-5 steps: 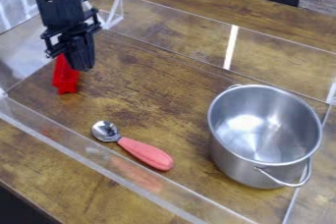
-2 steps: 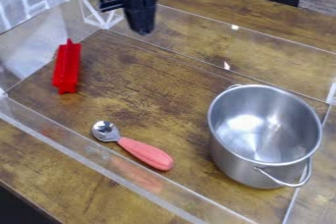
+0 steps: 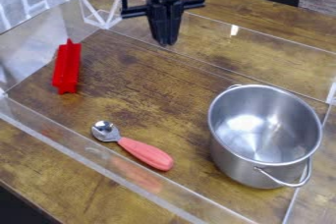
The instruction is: Put the red object in the silver pot
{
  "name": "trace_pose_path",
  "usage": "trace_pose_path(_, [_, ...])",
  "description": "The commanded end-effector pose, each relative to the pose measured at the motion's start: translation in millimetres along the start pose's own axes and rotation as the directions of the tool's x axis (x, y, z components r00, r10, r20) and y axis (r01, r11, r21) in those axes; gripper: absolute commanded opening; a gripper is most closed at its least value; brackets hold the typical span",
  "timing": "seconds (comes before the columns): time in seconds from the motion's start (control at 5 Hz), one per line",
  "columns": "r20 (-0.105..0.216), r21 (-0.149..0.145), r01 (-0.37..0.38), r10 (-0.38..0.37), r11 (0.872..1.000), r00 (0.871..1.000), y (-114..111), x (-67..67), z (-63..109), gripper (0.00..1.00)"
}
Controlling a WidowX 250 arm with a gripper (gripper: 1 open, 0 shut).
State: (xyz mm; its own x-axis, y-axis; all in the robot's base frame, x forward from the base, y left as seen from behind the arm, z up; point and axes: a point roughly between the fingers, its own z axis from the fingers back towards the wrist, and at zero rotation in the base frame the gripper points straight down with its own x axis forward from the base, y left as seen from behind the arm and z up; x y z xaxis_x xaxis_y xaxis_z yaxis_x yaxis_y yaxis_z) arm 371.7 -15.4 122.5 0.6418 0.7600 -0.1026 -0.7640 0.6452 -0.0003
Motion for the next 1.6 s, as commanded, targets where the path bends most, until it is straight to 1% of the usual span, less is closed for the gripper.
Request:
trace_pose_path(0.0, [0.088, -0.063, 0.117, -0.111, 0.991, 0.99, 9.7, -12.8, 46.0, 0.0])
trace_pose_path(0.2, [0.109, -0.05, 0.212, -0.205, 0.976, 0.973, 21.0, -9.9, 40.3, 0.0])
trace_pose_path(0.4, [0.126, -0.034, 0.344, -0.338, 0.938, 0.933, 34.3, -24.6, 48.8, 0.0])
trace_pose_path(0.6, [0.126, -0.022, 0.259, -0.255, 0.966, 0.959, 40.2, -14.6, 31.8, 1.0])
trace_pose_path(0.8, [0.128, -0.012, 0.17, -0.167, 0.985, 0.978, 52.2, -3.7, 19.5, 1.0])
trace_pose_path(1.0, [0.14, -0.01, 0.107, -0.104, 0.994, 0.985, 61.4, 9.0, 12.6, 1.0])
trace_pose_path(1.2, [0.157, -0.011, 0.059, -0.056, 0.998, 0.986, 69.0, 20.5, 5.0, 1.0])
trace_pose_path(1.4, [0.168, -0.013, 0.024, -0.021, 1.0, 0.986, 81.9, 37.3, -4.5, 1.0])
